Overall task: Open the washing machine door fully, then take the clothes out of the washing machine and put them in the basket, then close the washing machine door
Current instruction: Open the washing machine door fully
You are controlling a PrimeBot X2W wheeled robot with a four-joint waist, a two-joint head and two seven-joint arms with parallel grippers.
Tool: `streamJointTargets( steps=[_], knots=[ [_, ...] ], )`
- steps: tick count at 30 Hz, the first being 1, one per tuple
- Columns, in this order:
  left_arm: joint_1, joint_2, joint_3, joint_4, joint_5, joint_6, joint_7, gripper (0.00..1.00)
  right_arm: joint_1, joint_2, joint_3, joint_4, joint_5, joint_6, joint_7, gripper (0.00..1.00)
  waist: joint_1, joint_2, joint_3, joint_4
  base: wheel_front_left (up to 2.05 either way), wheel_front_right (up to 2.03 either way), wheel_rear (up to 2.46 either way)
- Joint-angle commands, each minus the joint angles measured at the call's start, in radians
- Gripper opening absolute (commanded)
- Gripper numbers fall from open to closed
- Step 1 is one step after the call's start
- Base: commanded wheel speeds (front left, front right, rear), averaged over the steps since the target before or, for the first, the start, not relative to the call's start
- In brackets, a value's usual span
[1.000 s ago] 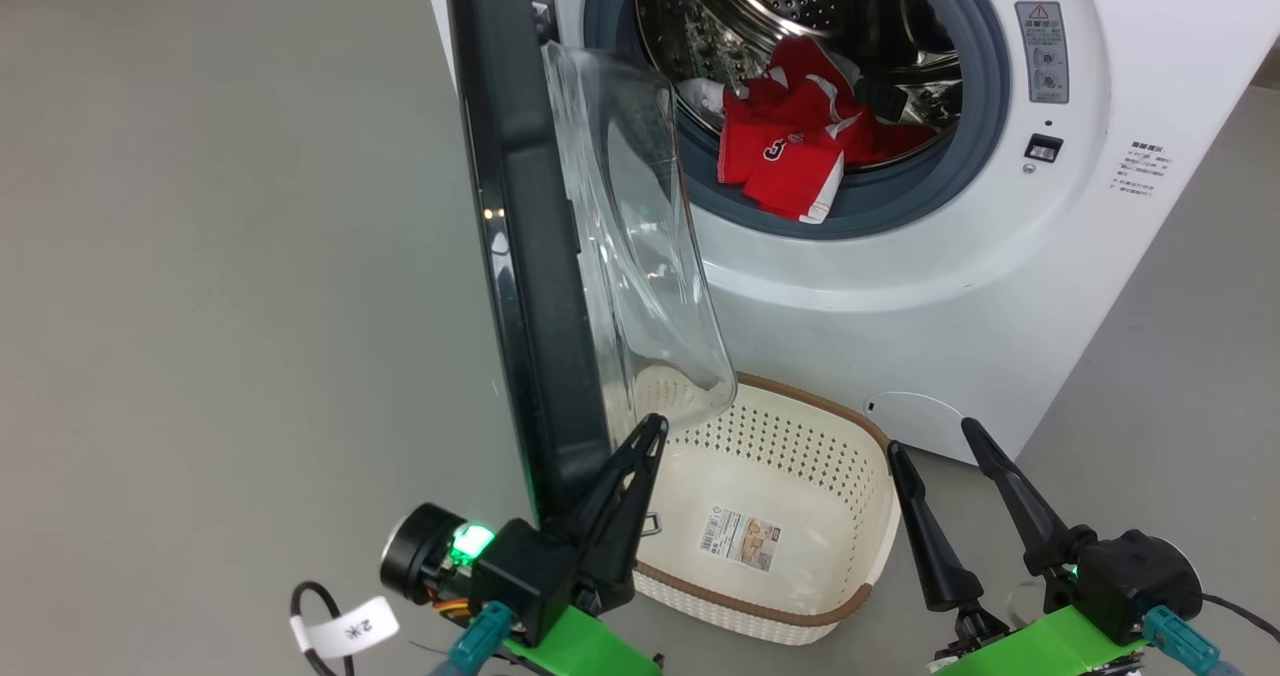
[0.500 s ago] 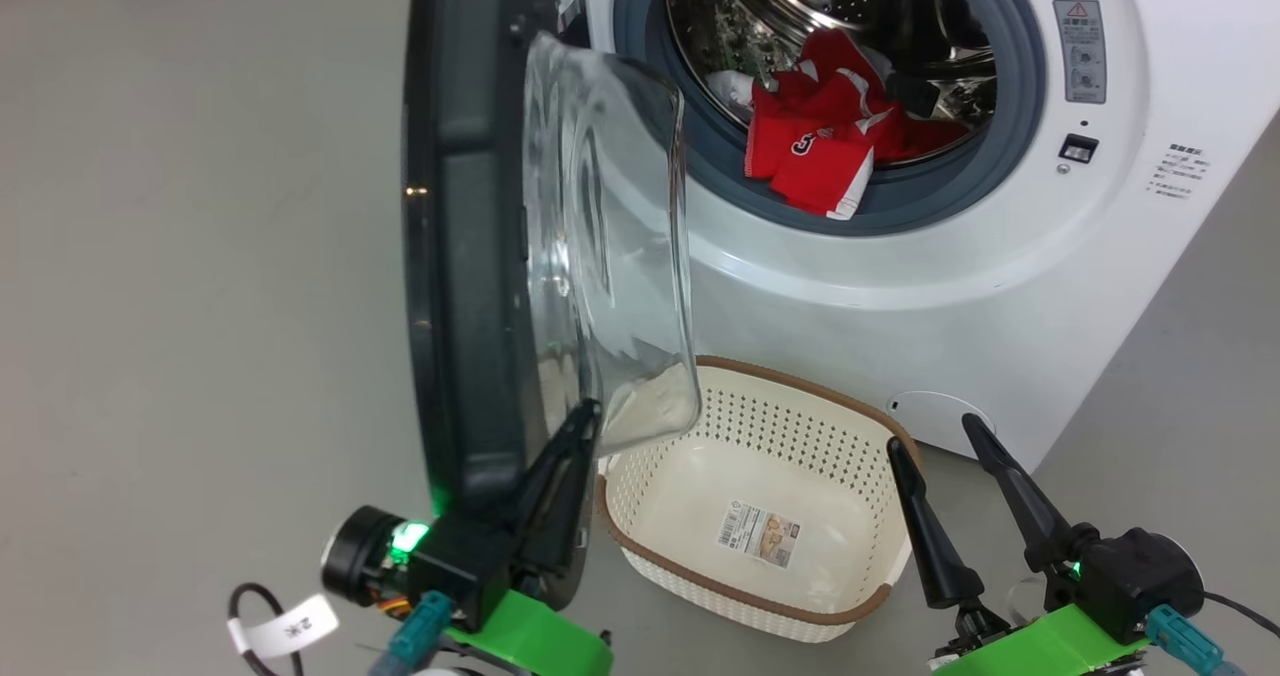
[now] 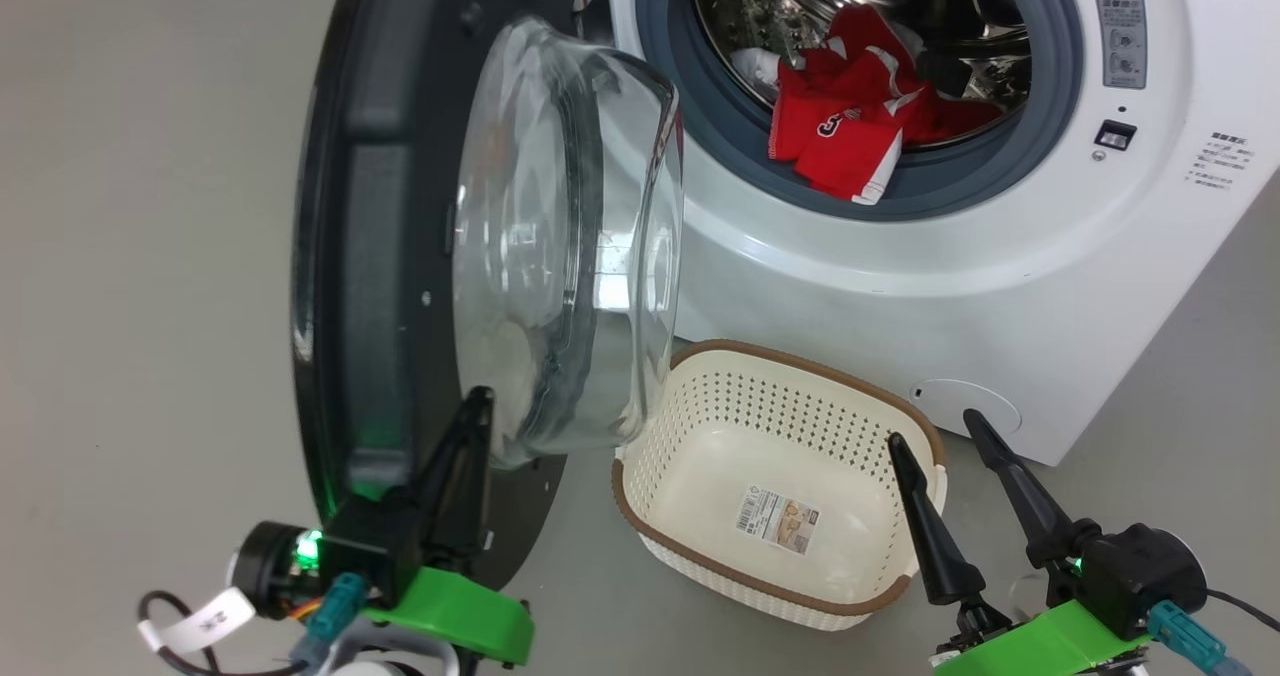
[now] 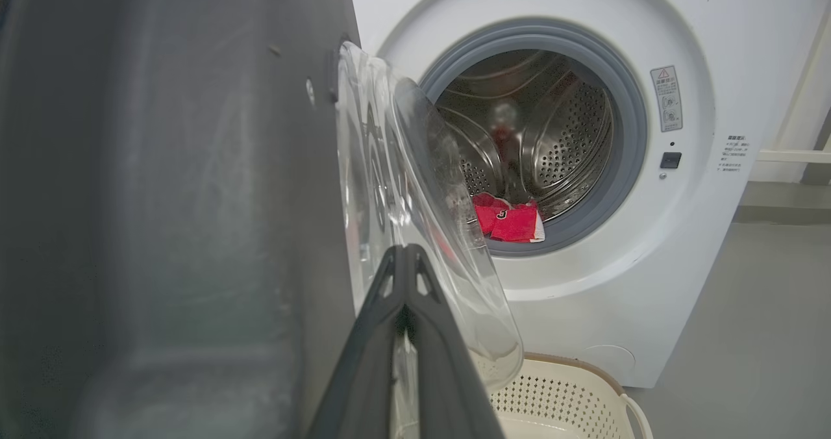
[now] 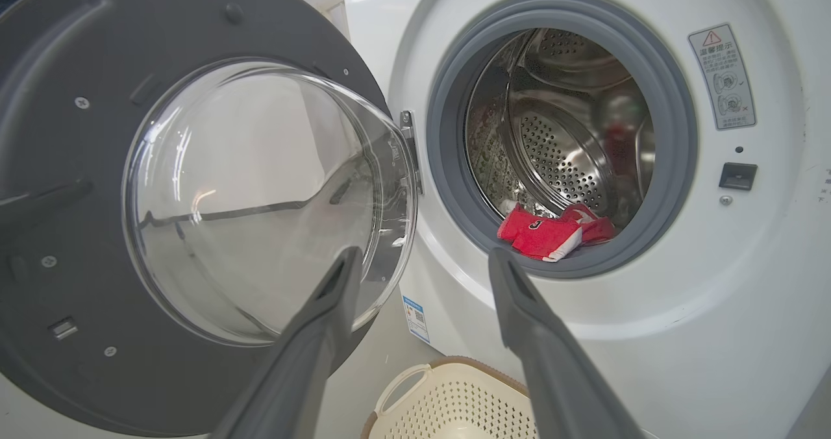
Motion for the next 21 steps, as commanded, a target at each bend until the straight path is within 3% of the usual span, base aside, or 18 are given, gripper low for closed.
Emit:
streamJointTargets(
  steps=[1,21],
  knots=[
    [-0.014,0.038,0.061,-0.011,-0.012,0.019,0.005,0.0,-0.042,0.0,0.019,-0.031,-0.004,0.006,0.004,1.0,0.0,-0.0001,0.003,0.006,0.0,0.0,0.0],
    [-0.006,0.118,0.192,0.013,-0.04,0.095,-0.029,0.0,-0.051,0.0,0.033,-0.067,-0.041,0.006,0.058,1.0,0.0,-0.0001,0.039,0.028,0.0,0.0,0.0]
  ],
)
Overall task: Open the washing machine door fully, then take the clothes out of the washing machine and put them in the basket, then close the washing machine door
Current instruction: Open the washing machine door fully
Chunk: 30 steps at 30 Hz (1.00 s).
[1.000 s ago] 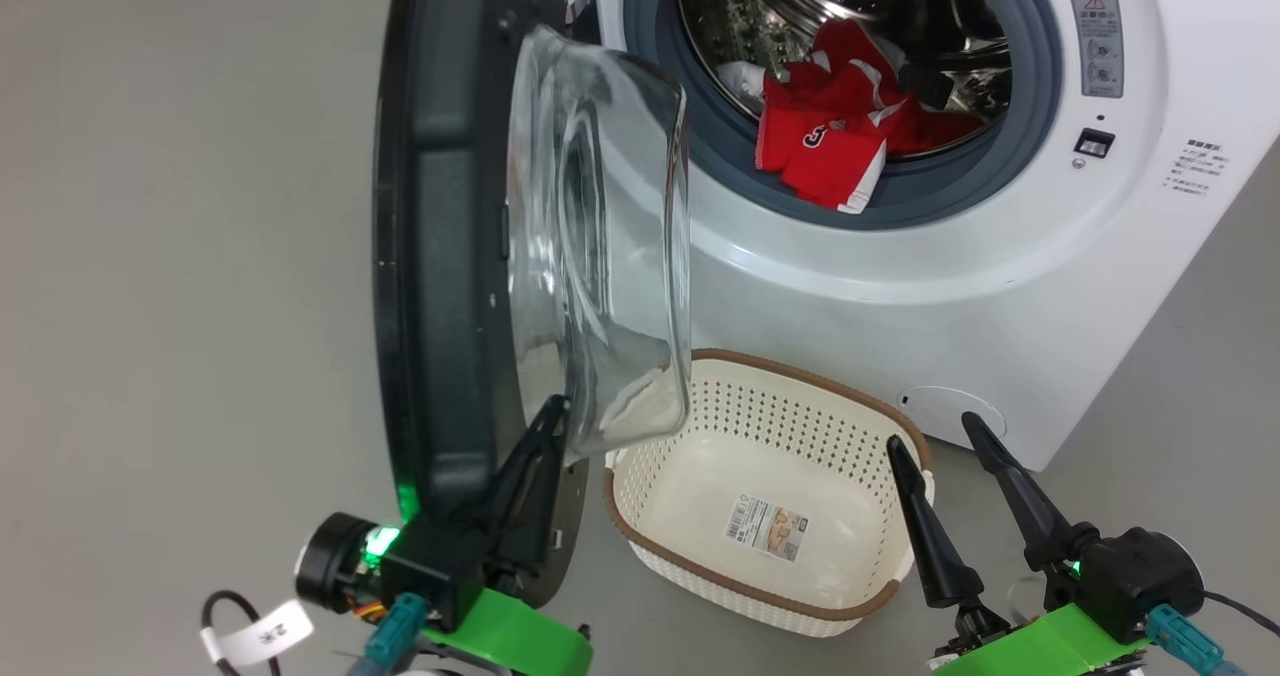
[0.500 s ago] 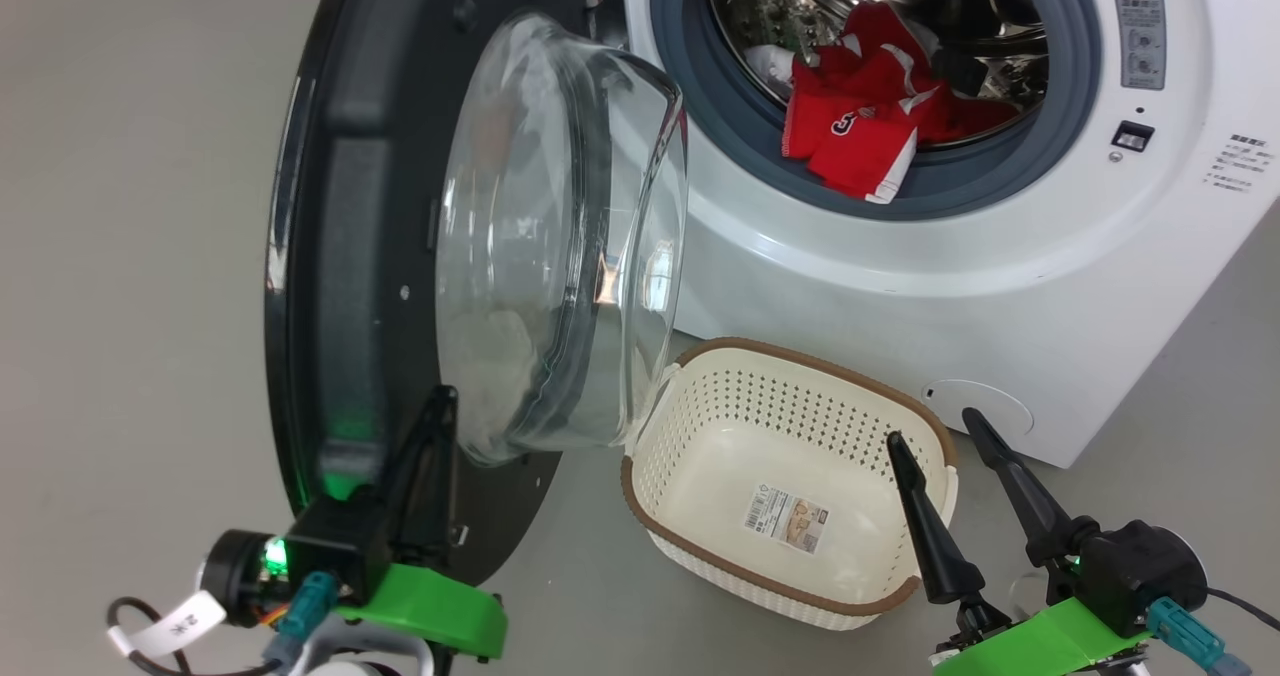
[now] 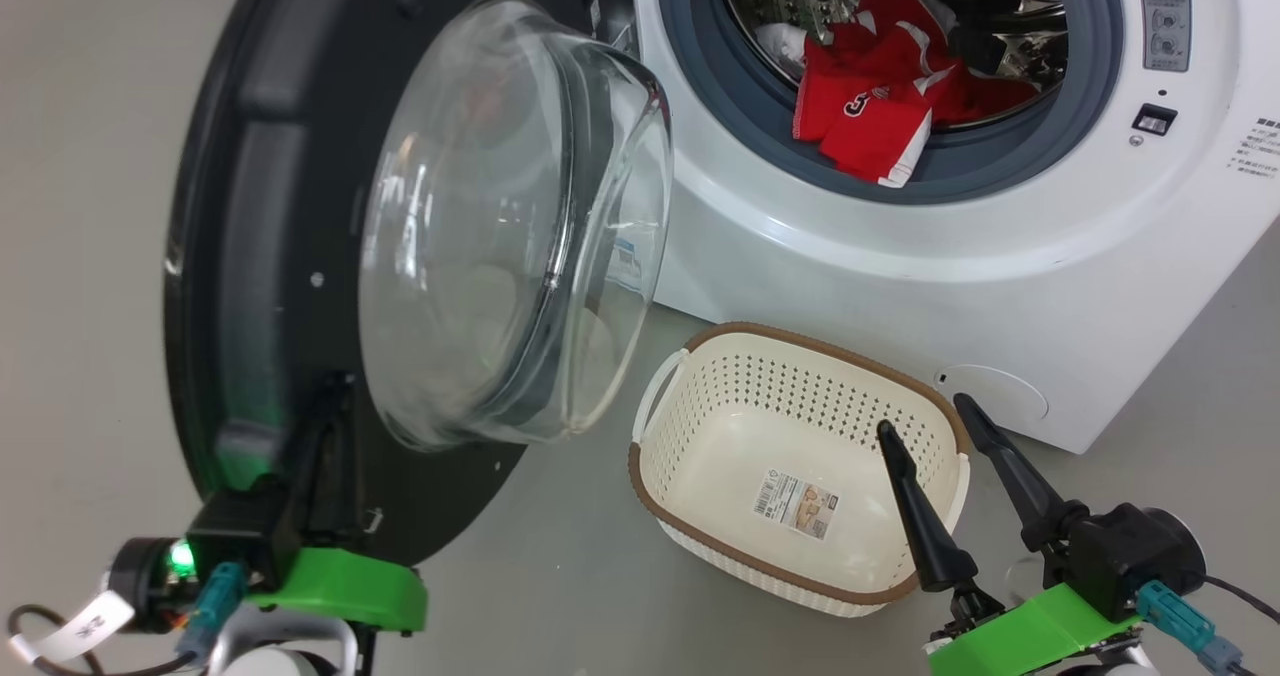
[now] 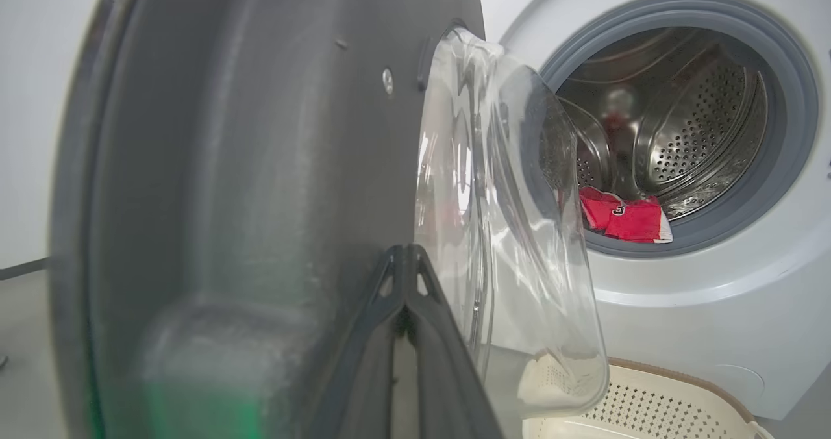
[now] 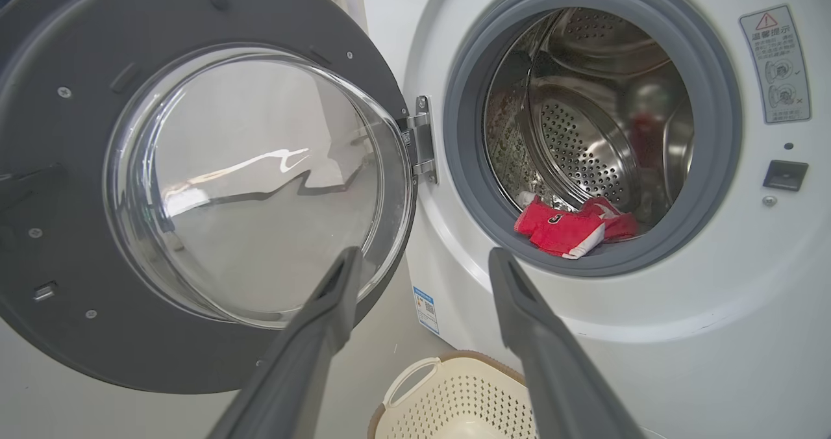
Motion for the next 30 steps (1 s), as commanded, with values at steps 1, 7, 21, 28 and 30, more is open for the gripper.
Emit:
streamJointTargets(
  steps=[1,7,21,28,30],
  knots=[
    [-0.02,0.047,0.067,-0.005,0.001,0.028,-0.01,0.0,-0.033,0.0,0.028,-0.034,-0.014,0.006,0.001,1.0,0.0,0.0,0.004,0.0,0.0,0.0,0.0],
    [-0.032,0.053,0.1,0.026,-0.005,0.046,-0.033,0.0,-0.032,0.0,0.029,-0.046,-0.029,0.006,0.02,1.0,0.0,0.0,0.017,0.001,0.0,0.0,0.0],
    [-0.07,0.082,0.172,0.127,-0.017,0.036,-0.059,0.0,-0.033,0.0,0.037,-0.082,-0.057,0.006,0.063,1.0,0.0,0.0,0.036,-0.002,0.0,0.0,0.0],
    [-0.099,0.084,0.202,0.168,-0.014,0.026,-0.061,0.0,-0.029,0.0,0.035,-0.098,-0.068,0.006,0.077,1.0,0.0,0.0,0.049,-0.003,0.0,0.0,0.0],
    [-0.109,0.083,0.216,0.175,-0.01,0.02,-0.061,0.0,-0.028,0.0,0.034,-0.104,-0.072,0.006,0.082,1.0,0.0,0.0,0.055,-0.003,0.0,0.0,0.0]
  ],
)
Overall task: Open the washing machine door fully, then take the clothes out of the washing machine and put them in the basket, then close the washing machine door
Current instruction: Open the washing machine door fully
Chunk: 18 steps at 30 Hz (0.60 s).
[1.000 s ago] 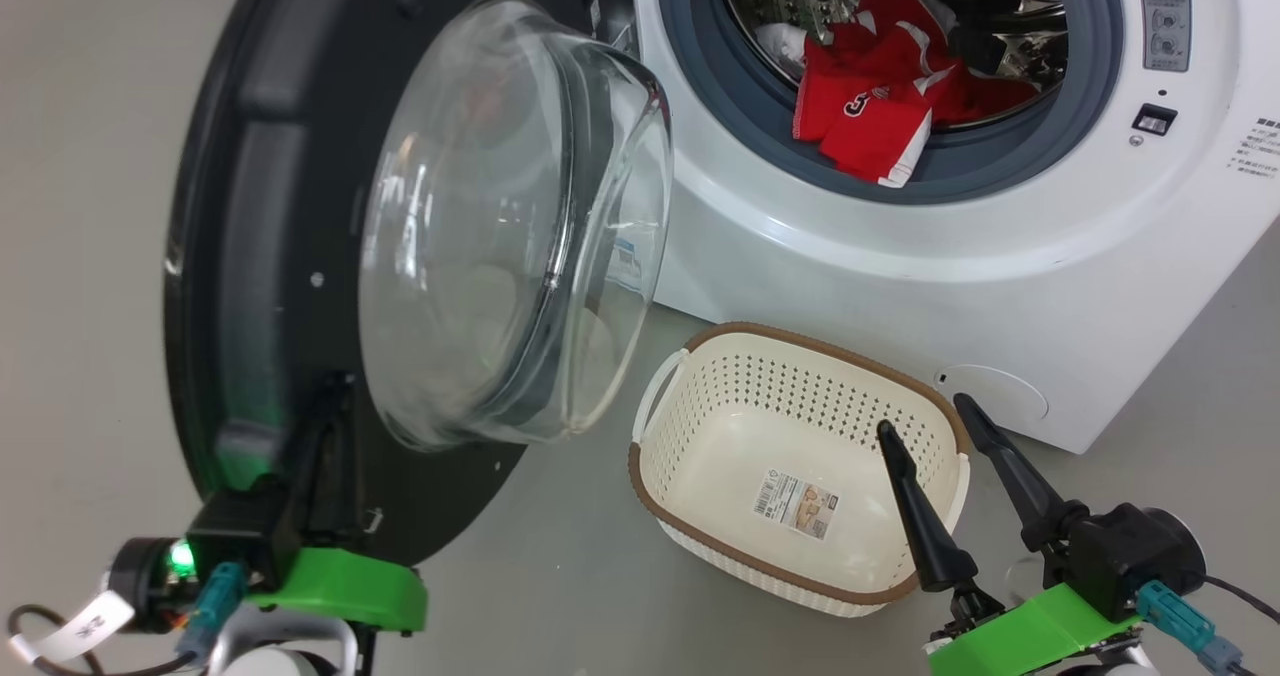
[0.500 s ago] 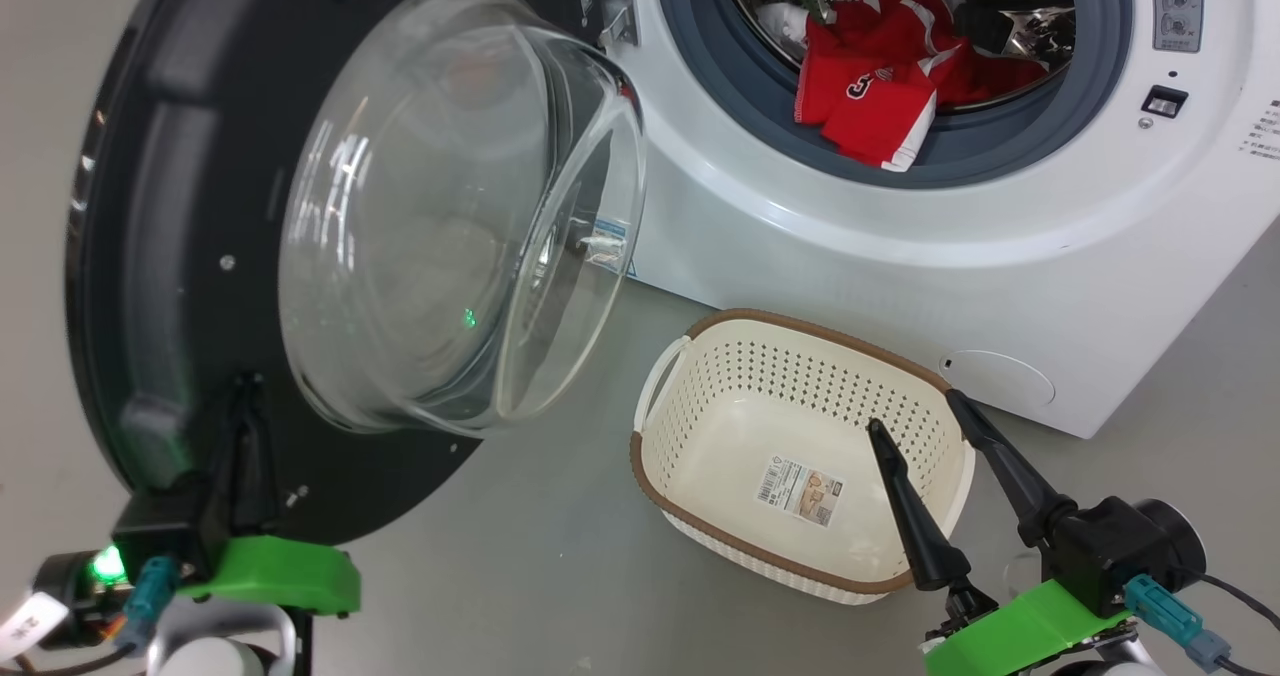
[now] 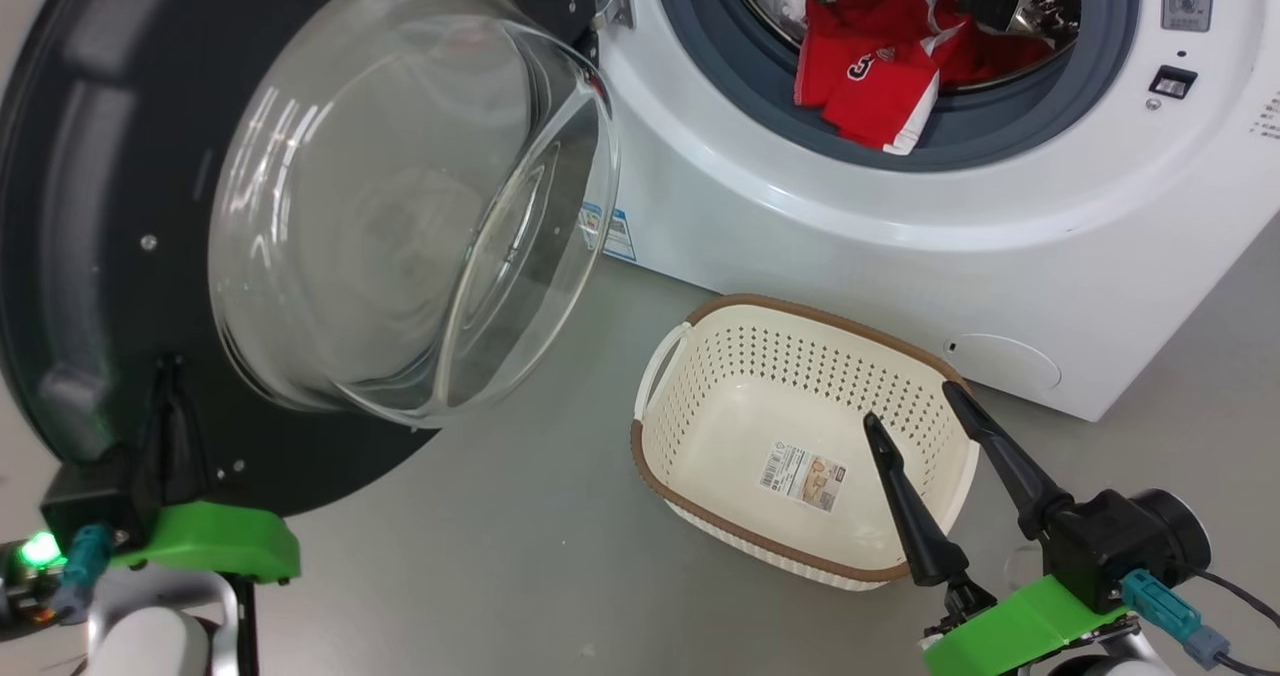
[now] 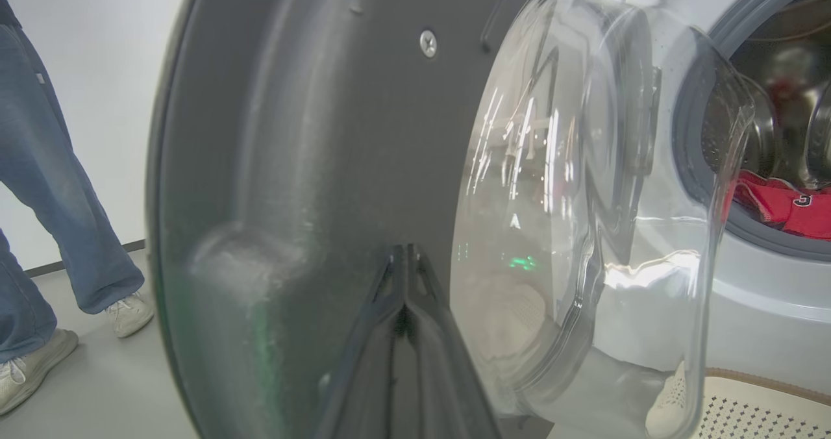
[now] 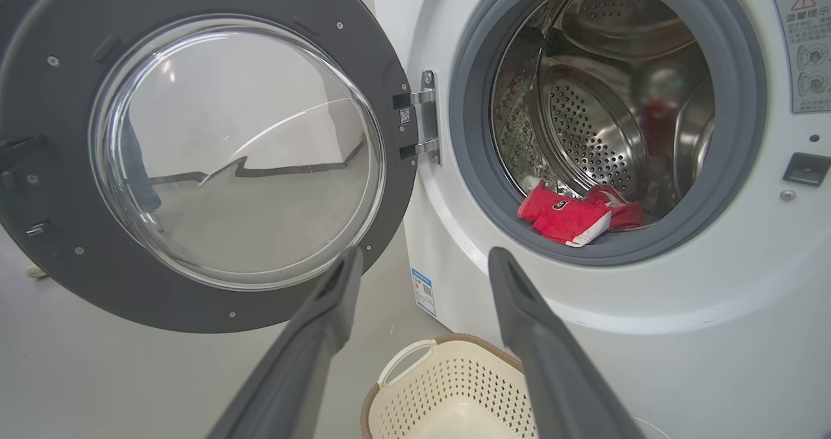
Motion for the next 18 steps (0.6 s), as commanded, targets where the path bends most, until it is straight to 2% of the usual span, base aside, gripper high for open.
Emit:
streamJointTargets(
  steps=[1,18],
  knots=[
    [-0.046,0.049,0.067,-0.009,0.001,-0.006,-0.005,0.0,-0.026,0.001,0.023,-0.036,-0.017,0.006,0.004,1.0,0.0,0.0,0.007,-0.001,0.0,0.0,0.0],
    [-0.109,0.014,0.191,0.046,0.06,-0.069,-0.005,0.0,-0.035,0.001,0.016,-0.089,-0.062,0.006,0.056,1.0,0.0,0.0,0.049,-0.003,0.0,0.0,0.0]
  ],
)
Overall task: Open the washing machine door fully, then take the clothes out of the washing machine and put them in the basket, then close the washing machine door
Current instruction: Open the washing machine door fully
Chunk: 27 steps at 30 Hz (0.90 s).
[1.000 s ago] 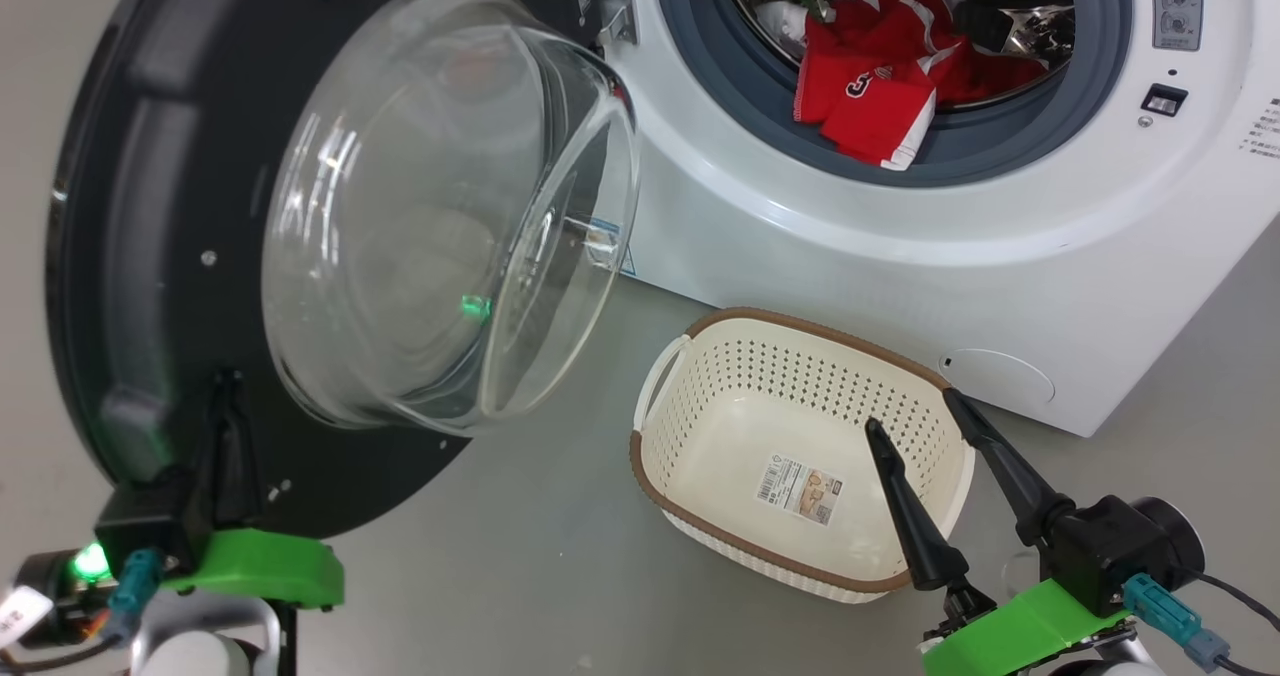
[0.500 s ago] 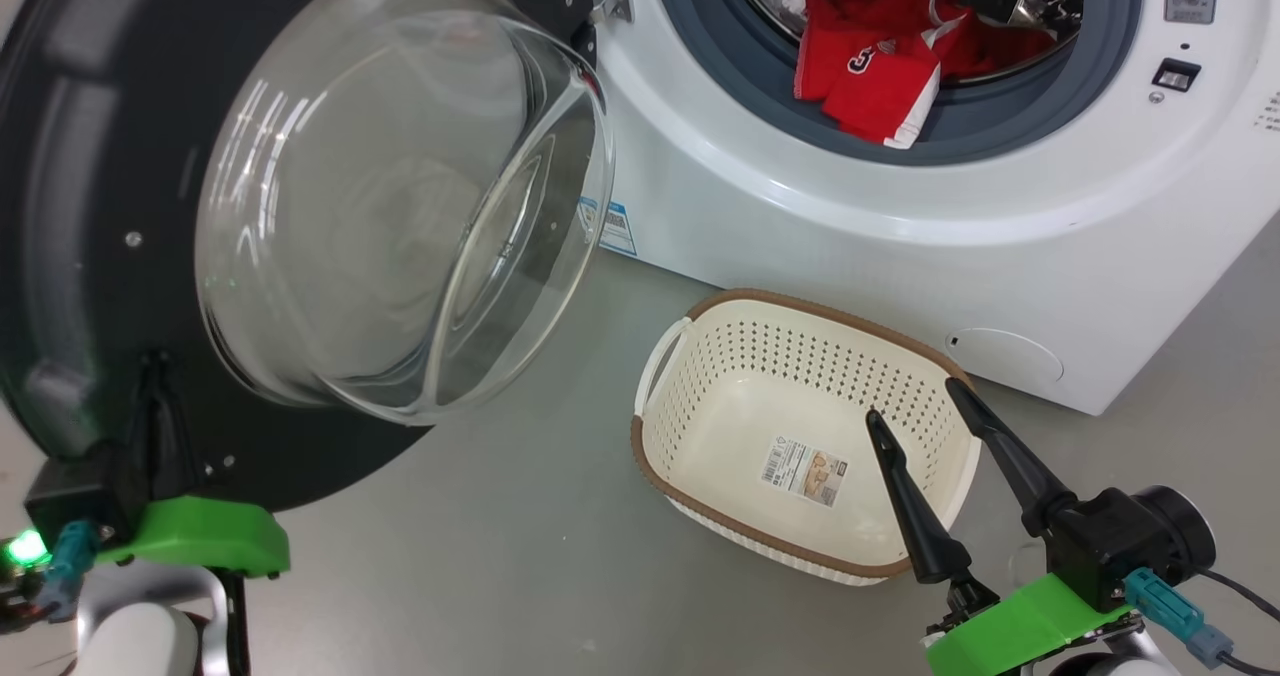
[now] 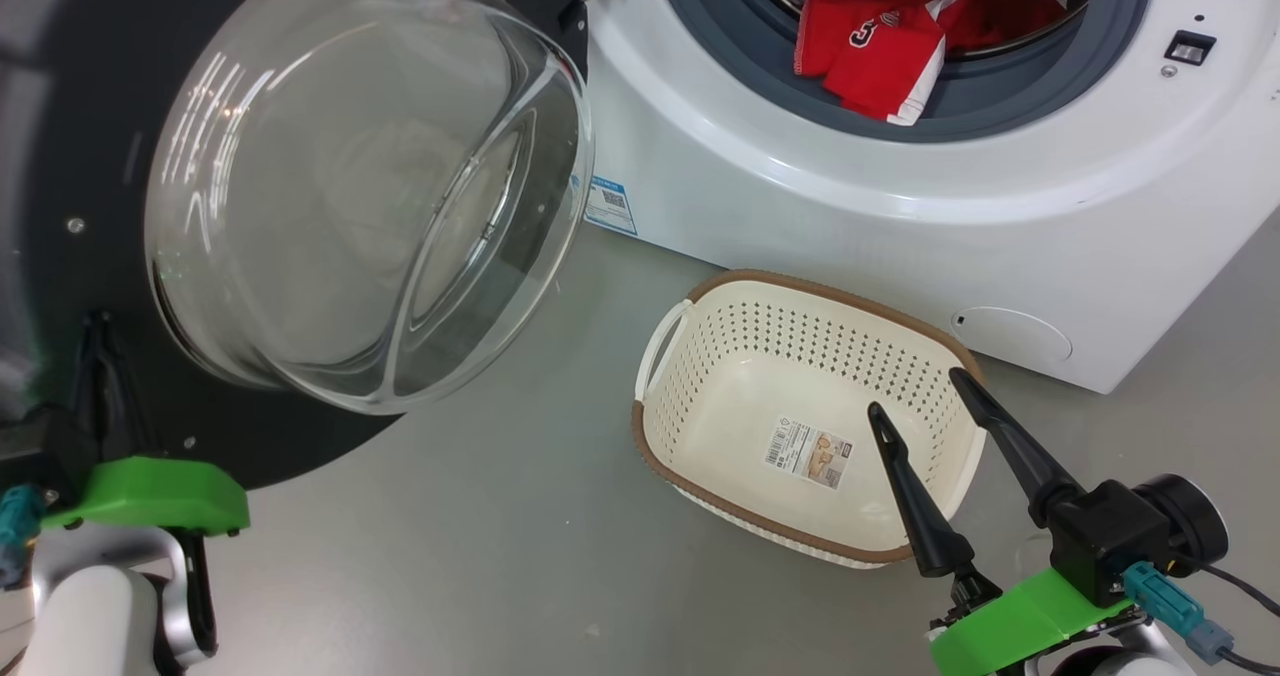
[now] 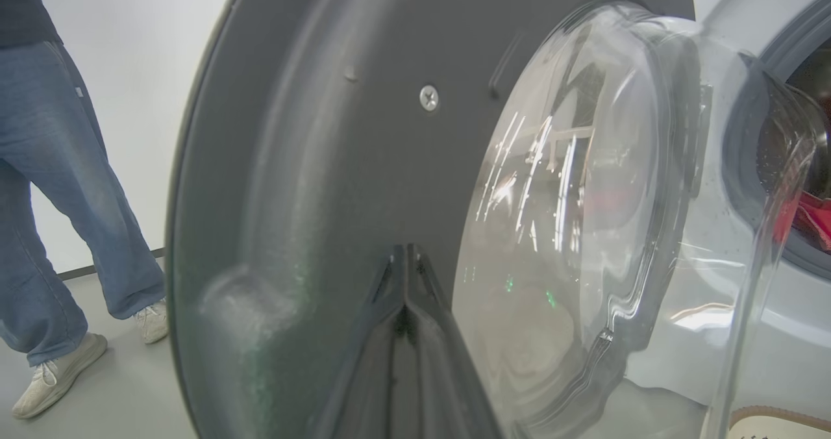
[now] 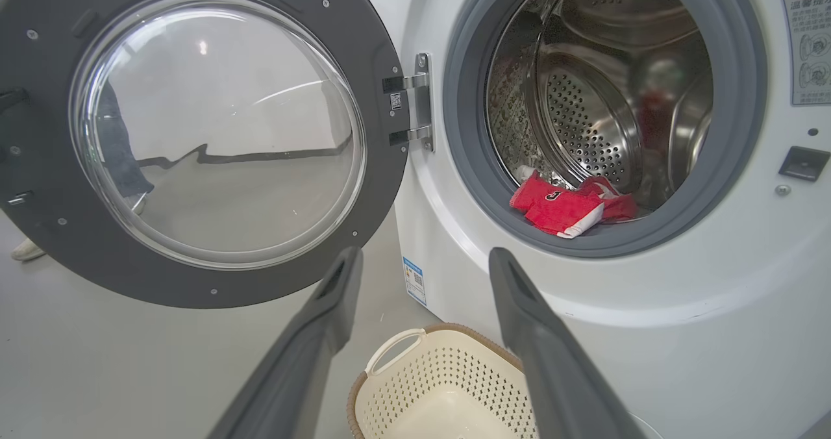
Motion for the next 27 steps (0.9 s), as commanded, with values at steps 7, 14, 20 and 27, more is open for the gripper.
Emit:
streamJointTargets(
  steps=[7,14,20,27],
  knots=[
    [-0.056,0.025,0.114,0.014,0.018,-0.029,-0.005,0.0,-0.028,0.001,0.021,-0.045,-0.009,0.006,0.009,1.0,0.0,0.0,0.01,-0.001,0.0,0.0,0.0],
    [-0.066,0.006,0.159,0.028,0.045,-0.054,-0.005,0.0,-0.032,0.001,0.018,-0.049,-0.012,0.006,0.015,1.0,0.0,0.0,0.018,-0.011,0.0,0.0,0.0],
    [-0.06,-0.008,0.195,0.04,0.064,-0.074,-0.005,0.0,-0.037,0.001,0.014,-0.048,-0.008,0.006,0.012,1.0,0.0,0.0,0.018,-0.021,0.0,0.0,0.0],
    [-0.054,-0.03,0.21,0.026,0.093,-0.087,-0.005,0.0,-0.039,0.001,0.011,-0.04,-0.004,0.006,0.007,1.0,0.0,0.0,0.014,-0.024,0.0,0.0,0.0]
  ],
)
